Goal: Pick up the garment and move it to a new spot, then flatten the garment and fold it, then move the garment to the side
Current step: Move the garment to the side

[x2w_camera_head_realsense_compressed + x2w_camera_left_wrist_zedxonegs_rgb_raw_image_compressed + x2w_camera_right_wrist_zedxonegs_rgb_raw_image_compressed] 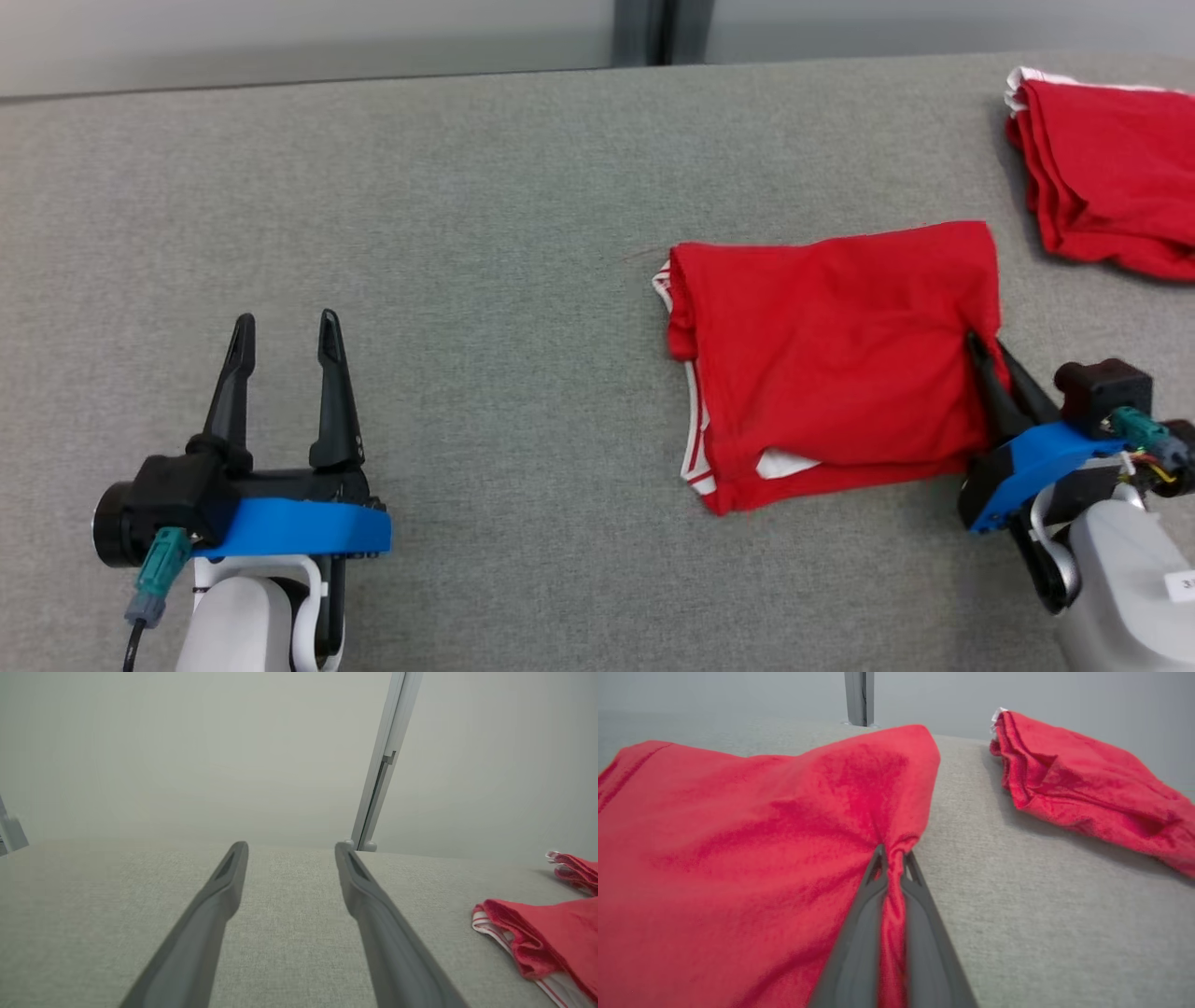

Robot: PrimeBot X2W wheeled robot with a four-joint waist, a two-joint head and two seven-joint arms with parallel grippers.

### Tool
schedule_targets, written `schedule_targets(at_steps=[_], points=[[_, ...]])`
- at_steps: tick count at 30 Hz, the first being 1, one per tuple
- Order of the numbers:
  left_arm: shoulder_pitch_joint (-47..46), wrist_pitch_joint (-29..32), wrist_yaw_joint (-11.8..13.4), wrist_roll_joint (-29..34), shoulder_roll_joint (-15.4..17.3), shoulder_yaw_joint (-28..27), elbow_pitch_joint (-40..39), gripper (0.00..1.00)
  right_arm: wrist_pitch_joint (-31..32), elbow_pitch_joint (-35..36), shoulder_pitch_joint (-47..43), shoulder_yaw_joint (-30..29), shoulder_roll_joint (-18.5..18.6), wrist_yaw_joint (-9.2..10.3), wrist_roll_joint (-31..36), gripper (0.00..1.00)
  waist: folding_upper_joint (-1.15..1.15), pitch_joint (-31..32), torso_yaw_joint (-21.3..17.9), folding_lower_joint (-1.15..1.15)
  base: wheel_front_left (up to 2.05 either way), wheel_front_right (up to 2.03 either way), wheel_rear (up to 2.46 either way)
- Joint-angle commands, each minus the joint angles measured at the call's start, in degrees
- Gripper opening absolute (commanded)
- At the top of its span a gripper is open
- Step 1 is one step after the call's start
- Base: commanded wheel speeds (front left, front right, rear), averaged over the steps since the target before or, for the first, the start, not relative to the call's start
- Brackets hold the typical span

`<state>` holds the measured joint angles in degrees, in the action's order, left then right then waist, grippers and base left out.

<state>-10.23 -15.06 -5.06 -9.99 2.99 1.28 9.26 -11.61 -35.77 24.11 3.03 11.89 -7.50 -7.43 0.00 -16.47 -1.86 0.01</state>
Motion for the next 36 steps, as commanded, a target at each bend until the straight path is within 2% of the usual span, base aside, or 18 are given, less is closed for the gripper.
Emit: schedule_targets(at_steps=[1, 5, 9, 16, 22, 25, 26, 28, 36], points=[[-1.2, -0.1, 0.0, 0.3, 0.0, 0.1, -0.4, 1.0, 0.3, 0.6, 1.0, -0.6, 1.2, 0.01, -0.5, 0.0, 0.0, -0.7, -0.7, -0.01, 0.0, 0.0, 0.0], [-2.5, -0.1, -0.3, 0.6, 0.0, 0.0, -0.8, 1.0, 0.0, 2.2, 2.0, -1.4, 2.8, 0.01, -1.1, 0.0, 0.0, -2.3, -2.4, -0.01, 0.0, 0.0, 0.0], [-3.5, -0.1, -0.5, 1.1, -0.1, 0.2, -0.8, 1.0, 0.0, 3.6, 4.0, 0.0, 2.9, 0.01, -0.9, 0.0, 0.0, -3.1, -3.1, -0.01, 0.0, 0.0, 0.0], [-5.6, -0.1, -1.0, 1.9, -0.1, 0.5, -1.6, 1.0, 2.5, 4.7, 13.8, 4.6, 6.2, 0.01, -0.2, 0.0, 0.0, -6.1, -2.8, -0.01, 0.0, 0.0, 0.0], [-8.0, -0.1, -1.4, 2.7, 0.0, 1.4, -3.1, 1.0, 5.2, 3.4, 22.9, 6.8, 13.1, 0.01, -0.5, 0.0, 0.0, -10.8, -2.5, -0.01, 0.0, 0.0, 0.0], [-8.9, -0.1, -1.5, 3.0, 0.3, 1.7, -3.8, 1.0, 5.8, 1.9, 26.1, 6.5, 17.3, 0.01, -1.2, 0.0, 0.0, -12.7, -2.7, -0.01, 0.0, 0.0, 0.0], [-9.4, -0.1, -1.6, 3.1, 0.6, 2.0, -4.4, 1.0, 6.4, 0.6, 27.2, 6.2, 20.1, 0.01, -1.3, 0.0, 0.0, -13.8, -2.9, -0.01, 0.0, 0.0, 0.0], [-9.4, -0.1, -1.6, 3.3, 0.9, 1.9, -4.9, 1.0, 6.6, -0.1, 28.4, 5.6, 22.4, 0.01, -2.0, 0.0, 0.0, -14.7, -3.4, -0.01, 0.0, 0.0, 0.0], [-10.1, -0.1, -1.8, 3.8, 1.6, 2.3, -6.4, 1.0, 8.3, -5.5, 31.8, 2.5, 29.5, 0.01, -3.0, 0.0, 0.0, -16.8, -4.8, -0.01, 0.0, 0.0, 0.0]])
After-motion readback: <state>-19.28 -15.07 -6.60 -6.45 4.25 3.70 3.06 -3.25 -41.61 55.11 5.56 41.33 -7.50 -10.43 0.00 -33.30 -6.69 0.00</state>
